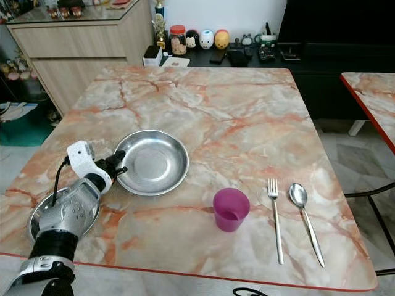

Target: Setting the table

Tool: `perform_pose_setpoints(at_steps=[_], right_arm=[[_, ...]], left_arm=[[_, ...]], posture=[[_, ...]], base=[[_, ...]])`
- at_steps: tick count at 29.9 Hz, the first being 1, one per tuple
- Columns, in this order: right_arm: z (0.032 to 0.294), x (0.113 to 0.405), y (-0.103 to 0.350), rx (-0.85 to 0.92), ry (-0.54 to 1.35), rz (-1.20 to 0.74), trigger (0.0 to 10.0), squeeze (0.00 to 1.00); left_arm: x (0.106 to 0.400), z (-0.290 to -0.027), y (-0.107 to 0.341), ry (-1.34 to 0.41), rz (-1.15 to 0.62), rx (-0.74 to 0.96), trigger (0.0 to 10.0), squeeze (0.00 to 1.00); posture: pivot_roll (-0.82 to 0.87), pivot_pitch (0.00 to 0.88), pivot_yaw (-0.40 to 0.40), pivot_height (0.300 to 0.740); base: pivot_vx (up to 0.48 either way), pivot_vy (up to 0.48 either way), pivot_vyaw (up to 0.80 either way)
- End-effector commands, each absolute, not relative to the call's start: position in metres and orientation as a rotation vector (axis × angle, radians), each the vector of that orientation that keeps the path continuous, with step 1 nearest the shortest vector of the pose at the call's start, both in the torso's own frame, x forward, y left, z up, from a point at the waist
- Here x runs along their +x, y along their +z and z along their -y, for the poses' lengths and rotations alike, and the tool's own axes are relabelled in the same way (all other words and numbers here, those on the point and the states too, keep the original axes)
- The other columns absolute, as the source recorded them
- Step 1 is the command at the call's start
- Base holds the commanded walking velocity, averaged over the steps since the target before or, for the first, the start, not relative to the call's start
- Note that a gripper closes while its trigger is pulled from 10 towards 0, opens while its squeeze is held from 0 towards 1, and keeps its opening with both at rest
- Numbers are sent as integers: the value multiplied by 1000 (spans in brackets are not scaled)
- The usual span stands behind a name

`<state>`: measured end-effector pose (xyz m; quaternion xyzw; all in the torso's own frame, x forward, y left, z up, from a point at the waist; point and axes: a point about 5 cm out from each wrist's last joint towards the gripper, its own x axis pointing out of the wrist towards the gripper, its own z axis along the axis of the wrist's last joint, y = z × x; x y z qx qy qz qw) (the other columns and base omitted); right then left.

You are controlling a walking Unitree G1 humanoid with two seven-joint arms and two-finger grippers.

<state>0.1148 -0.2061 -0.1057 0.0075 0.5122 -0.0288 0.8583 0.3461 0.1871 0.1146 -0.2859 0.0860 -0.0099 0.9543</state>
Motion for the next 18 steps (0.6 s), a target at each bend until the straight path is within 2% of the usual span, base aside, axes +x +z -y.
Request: perform_pose_setpoints(at_steps=[1, 5, 9, 18], right_arm=[[206, 112, -107, 10, -50, -1092, 10000, 0], [206, 112, -107, 3, -45, -1091, 10000, 0], [206, 112, -106, -1, -44, -1091, 10000, 0], [207, 111, -107, -4, -44, -1091, 10000, 0]], left_arm=[[345, -193, 127, -3, -107, -641, 10000, 0], [344, -195, 139, 16, -33, -760, 10000, 0], [343, -196, 150, 9, 16, -800, 10000, 0], [330, -188, 191, -60, 155, -684, 10000, 0]], posture=[[3, 0, 9, 740], [-1, 0, 3, 740], [-4, 0, 3, 740], [-11, 0, 9, 740]], base=[[0, 0, 0], [0, 0, 0], [0, 0, 0], [0, 0, 0]])
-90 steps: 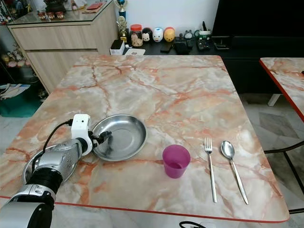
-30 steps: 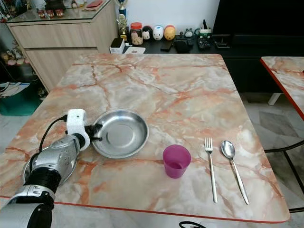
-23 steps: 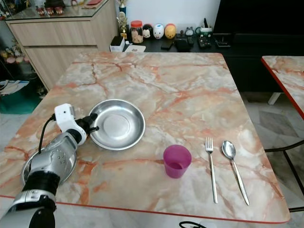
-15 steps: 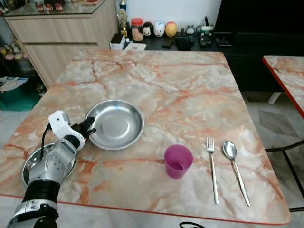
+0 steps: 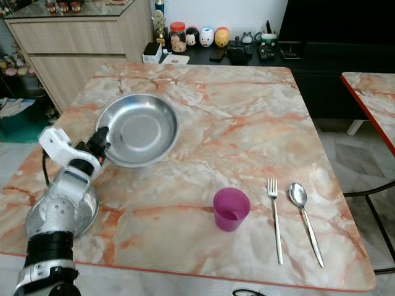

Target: Setting the table

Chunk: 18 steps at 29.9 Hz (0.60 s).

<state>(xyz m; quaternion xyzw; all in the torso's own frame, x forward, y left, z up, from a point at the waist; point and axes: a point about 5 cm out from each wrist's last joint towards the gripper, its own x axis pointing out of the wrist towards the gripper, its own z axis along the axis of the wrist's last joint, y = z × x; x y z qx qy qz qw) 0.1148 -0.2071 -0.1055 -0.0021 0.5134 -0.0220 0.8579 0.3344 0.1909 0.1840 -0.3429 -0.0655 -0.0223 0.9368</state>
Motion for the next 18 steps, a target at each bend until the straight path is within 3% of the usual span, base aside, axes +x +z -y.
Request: perform_pose_setpoints(at_steps=[1, 18], right_arm=[[207, 110, -107, -3, -46, -1091, 10000, 0], [208, 111, -106, 0, -49, -1086, 10000, 0]], left_arm=[[325, -187, 196, -66, 177, -658, 10000, 0], [285, -191, 208, -17, 255, -448, 10000, 0]], posture=[[-9, 0, 9, 740], [10, 0, -4, 740]], base=[[0, 0, 0], [0, 0, 0]])
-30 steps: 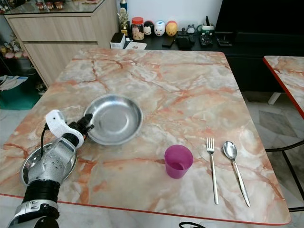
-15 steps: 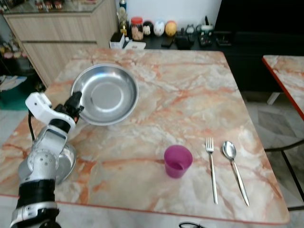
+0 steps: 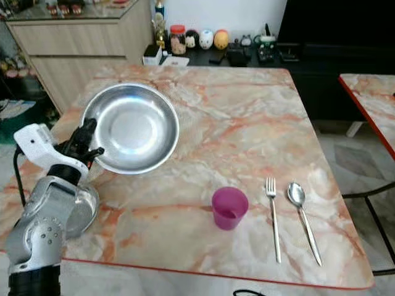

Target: Setting the table

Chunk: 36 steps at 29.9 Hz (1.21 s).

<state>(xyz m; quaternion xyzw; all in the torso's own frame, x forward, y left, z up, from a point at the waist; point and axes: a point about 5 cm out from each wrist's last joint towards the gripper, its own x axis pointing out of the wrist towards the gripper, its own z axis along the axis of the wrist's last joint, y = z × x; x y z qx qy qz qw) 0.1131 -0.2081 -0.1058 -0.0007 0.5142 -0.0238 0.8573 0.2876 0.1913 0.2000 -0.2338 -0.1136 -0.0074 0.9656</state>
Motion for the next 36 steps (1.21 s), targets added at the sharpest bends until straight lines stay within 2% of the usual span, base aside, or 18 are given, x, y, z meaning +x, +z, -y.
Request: perform_pose_setpoints(at_steps=[1, 14, 20, 36], right_arm=[[208, 111, -106, 2, -48, -1086, 10000, 0], [208, 111, -106, 16, -61, -1085, 10000, 0], [208, 111, -107, 24, -66, -1090, 10000, 0], [208, 111, -106, 28, -66, -1080, 10000, 0]], left_arm=[[284, -191, 209, -11, 261, -446, 10000, 0], [284, -191, 212, -9, 279, -455, 10000, 0], [285, -191, 213, -4, 284, -459, 10000, 0], [288, -191, 224, -4, 316, -470, 10000, 0]], posture=[[9, 0, -6, 740], [9, 0, -6, 740], [6, 0, -6, 740], [7, 0, -3, 740]], base=[[0, 0, 0], [0, -224, 0], [0, -319, -735], [0, -318, 0]])
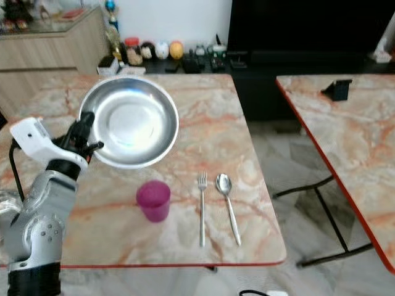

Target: Setting the table

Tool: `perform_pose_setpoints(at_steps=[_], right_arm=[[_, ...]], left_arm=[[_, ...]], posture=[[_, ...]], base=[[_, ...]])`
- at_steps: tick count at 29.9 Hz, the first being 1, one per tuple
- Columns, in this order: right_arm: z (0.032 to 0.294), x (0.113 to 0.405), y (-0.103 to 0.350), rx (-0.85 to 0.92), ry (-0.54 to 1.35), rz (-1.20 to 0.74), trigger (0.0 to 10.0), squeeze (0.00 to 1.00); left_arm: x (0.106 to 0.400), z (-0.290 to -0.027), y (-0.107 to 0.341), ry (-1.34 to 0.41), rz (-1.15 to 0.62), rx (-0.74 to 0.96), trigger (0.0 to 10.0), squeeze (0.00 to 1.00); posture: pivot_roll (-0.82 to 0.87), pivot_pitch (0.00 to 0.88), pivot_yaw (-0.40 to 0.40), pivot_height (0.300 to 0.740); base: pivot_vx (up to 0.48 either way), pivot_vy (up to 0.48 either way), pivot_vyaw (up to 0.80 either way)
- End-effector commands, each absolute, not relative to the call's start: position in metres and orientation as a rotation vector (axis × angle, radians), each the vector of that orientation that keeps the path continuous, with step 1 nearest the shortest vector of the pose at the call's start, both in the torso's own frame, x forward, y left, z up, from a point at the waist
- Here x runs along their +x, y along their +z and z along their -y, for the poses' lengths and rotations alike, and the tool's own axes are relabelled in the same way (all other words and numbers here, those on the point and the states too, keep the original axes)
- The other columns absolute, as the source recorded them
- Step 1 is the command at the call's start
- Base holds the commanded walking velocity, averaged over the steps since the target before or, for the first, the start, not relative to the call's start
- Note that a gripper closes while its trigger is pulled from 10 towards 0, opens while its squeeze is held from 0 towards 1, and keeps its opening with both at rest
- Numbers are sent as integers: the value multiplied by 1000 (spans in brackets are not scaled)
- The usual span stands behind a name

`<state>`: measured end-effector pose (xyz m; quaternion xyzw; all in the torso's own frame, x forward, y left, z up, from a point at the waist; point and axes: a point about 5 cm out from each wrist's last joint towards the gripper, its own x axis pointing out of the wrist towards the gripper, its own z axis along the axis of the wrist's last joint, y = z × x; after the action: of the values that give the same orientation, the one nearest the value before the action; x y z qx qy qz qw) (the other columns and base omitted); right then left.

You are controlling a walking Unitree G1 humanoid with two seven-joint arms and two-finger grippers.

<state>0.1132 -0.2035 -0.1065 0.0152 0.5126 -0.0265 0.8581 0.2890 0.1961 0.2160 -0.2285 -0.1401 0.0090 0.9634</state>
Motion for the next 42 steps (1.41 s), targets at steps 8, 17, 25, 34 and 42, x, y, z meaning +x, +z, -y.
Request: perform_pose_setpoints(at_steps=[8, 17, 25, 34, 42], right_arm=[[207, 111, -106, 27, -64, -1080, 10000, 0], [206, 110, -107, 28, -63, -1080, 10000, 0], [206, 109, -107, 24, -61, -1084, 10000, 0], [206, 109, -107, 16, -54, -1086, 10000, 0], [206, 109, -107, 14, -54, -1087, 10000, 0]], left_arm=[[290, -189, 226, -16, 319, -468, 10000, 0], [291, -186, 226, -24, 313, -467, 10000, 0], [291, -184, 225, -33, 307, -461, 10000, 0], [291, -183, 224, -38, 305, -461, 10000, 0], [292, -182, 223, -34, 299, -465, 10000, 0]], posture=[[5, 0, 5, 740], [-3, 0, 10, 740], [-10, 0, 13, 740], [-11, 0, 11, 740], [-16, 0, 9, 740]], base=[[0, -315, 0], [0, -314, 0], [0, -313, 0], [0, -315, 0], [0, -314, 0]])
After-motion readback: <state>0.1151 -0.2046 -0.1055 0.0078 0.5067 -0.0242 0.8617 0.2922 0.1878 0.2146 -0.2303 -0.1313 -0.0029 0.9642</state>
